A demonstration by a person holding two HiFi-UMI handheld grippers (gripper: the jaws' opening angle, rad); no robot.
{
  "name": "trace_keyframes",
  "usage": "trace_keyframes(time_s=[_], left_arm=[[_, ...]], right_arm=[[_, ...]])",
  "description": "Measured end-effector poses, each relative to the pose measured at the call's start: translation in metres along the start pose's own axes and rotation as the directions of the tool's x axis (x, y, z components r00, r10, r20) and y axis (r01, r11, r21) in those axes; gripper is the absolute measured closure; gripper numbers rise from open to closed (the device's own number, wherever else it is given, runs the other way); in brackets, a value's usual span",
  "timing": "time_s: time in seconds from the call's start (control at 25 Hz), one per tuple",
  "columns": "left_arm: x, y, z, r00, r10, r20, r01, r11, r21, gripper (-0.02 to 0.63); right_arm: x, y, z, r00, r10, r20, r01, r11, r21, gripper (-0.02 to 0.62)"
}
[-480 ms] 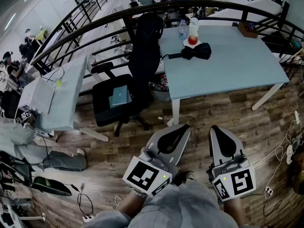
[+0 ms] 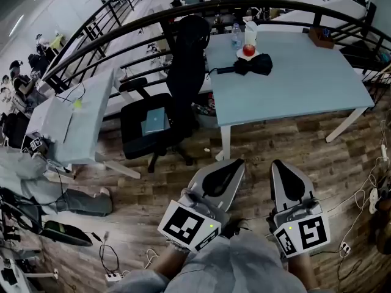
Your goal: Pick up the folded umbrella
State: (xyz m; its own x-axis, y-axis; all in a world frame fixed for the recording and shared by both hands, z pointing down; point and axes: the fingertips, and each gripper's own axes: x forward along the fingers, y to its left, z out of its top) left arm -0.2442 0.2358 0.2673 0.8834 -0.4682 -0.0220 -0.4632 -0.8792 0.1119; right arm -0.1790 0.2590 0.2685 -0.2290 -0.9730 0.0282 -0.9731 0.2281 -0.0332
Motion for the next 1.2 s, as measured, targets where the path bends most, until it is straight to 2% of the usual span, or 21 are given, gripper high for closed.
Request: trace_keyframes(time_s=[0.68, 1.2], left_arm=[[0.042, -0.044, 0.001, 0.999, 0.051, 0.017, -0.051, 0.999, 0.018, 0.601], [0.06, -0.063, -0.007, 0.999, 0.048, 0.018, -0.048, 0.999, 0.024, 0.601]], right_arm=[[-0.044, -0.059, -0.002, 1.0, 0.025, 0.0, -0.025, 1.0, 0.007, 0.595], [-0.059, -0.081, -0.009, 1.0, 0.018, -0.002, -0.018, 1.0, 0.016, 0.595]])
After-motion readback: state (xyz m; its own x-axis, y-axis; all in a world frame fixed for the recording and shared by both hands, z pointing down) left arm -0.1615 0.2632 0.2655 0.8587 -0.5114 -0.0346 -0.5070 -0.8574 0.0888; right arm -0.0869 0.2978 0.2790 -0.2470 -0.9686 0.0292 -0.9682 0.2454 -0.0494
